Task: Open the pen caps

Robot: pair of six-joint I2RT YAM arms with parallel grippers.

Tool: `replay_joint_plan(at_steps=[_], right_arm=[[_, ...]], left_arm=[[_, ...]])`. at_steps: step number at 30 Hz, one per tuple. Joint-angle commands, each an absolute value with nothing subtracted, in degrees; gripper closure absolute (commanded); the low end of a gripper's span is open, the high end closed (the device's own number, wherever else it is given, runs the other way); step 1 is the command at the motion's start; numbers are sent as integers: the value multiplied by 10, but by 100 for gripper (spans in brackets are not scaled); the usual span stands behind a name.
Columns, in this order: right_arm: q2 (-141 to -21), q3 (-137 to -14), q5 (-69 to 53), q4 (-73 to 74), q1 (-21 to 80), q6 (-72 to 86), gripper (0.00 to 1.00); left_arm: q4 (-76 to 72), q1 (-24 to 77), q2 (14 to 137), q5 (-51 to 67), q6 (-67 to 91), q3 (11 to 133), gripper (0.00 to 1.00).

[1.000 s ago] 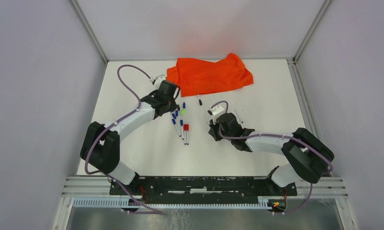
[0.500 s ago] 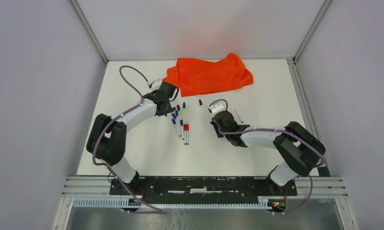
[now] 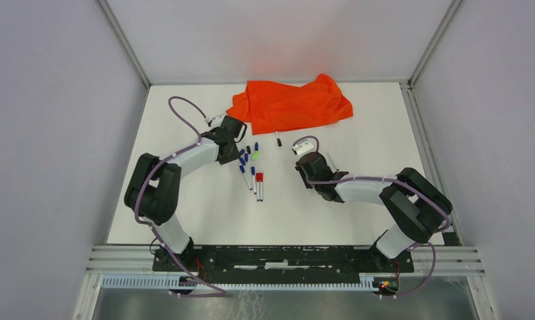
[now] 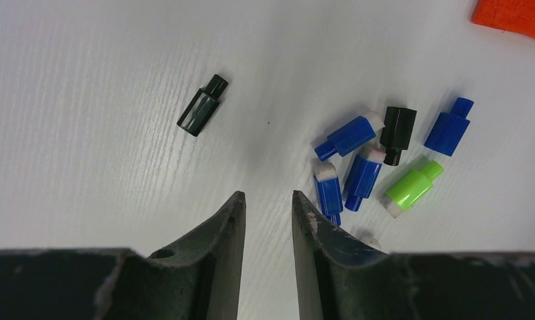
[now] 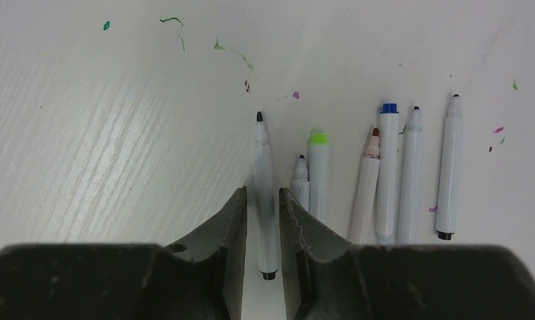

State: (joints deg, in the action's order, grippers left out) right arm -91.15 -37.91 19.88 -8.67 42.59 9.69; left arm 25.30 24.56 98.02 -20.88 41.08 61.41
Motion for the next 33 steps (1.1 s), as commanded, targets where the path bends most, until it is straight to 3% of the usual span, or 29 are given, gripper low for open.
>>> replay_joint_plan(at_steps=[1,10,14,22,33], right_arm=[[-905,-382,204,-65,424,81,70],[-852,-418,193,-56,451,70,66],[-850,-455,184,-38,479,89,65],[-914,-521,168,-17,531,144,62],[-1019,-609,185,22,576,197,58]], left_arm=[[226,240,969,-205,436,611,62],[218,240,895,-196,454,593,60],[200,240,851,-185,468,569,46],[167,239,788,-153,486,524,31],[129,240,698,-165,520,454,27]])
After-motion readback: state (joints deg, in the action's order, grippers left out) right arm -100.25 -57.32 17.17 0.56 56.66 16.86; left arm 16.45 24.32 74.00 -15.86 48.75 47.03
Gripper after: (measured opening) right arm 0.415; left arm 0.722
